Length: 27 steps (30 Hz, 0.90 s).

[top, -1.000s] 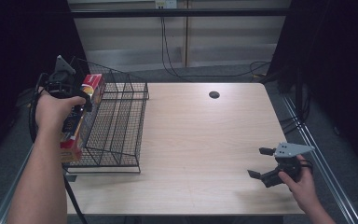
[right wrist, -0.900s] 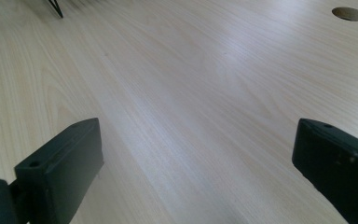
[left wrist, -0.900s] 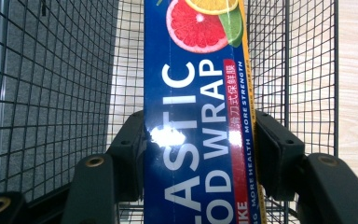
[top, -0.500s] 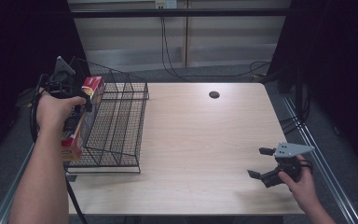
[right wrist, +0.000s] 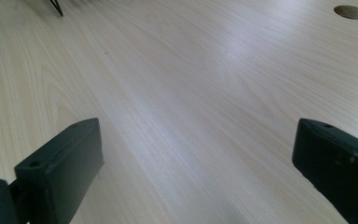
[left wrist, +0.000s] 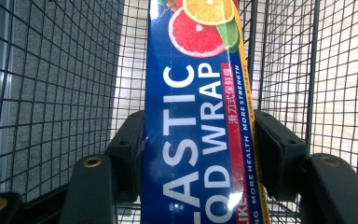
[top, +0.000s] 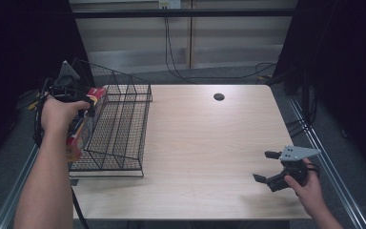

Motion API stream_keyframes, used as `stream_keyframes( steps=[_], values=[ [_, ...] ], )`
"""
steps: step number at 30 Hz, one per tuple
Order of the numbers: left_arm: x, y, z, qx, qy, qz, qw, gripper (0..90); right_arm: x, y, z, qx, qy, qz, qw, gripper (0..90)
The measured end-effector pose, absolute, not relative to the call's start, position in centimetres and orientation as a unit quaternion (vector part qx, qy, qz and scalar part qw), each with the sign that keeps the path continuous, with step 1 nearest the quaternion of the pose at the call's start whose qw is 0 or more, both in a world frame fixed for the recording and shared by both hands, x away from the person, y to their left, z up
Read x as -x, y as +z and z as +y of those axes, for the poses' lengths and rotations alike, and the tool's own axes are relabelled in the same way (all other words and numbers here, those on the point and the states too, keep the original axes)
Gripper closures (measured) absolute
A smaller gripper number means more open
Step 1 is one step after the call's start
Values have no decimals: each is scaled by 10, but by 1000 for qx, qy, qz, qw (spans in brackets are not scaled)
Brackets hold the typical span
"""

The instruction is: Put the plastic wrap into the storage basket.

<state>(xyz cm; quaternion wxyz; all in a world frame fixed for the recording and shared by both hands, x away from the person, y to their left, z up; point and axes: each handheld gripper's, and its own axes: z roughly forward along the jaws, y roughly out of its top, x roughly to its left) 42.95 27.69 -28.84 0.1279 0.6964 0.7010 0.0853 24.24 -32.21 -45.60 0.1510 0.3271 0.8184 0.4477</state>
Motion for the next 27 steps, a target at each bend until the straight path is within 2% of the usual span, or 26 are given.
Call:
stream_keyframes(
  steps=[21,24,27],
  values=[
    [-437,-291,278,-678,94,718,127,406,-242,-456,-323,-328,449,817,151,16],
    [-434,-283,283,-665,104,719,174,387,-243,-456,-323,-330,449,817,151,16],
    [-432,-276,283,-665,100,717,182,376,-243,-456,-322,-328,448,818,151,16]
  ],
)
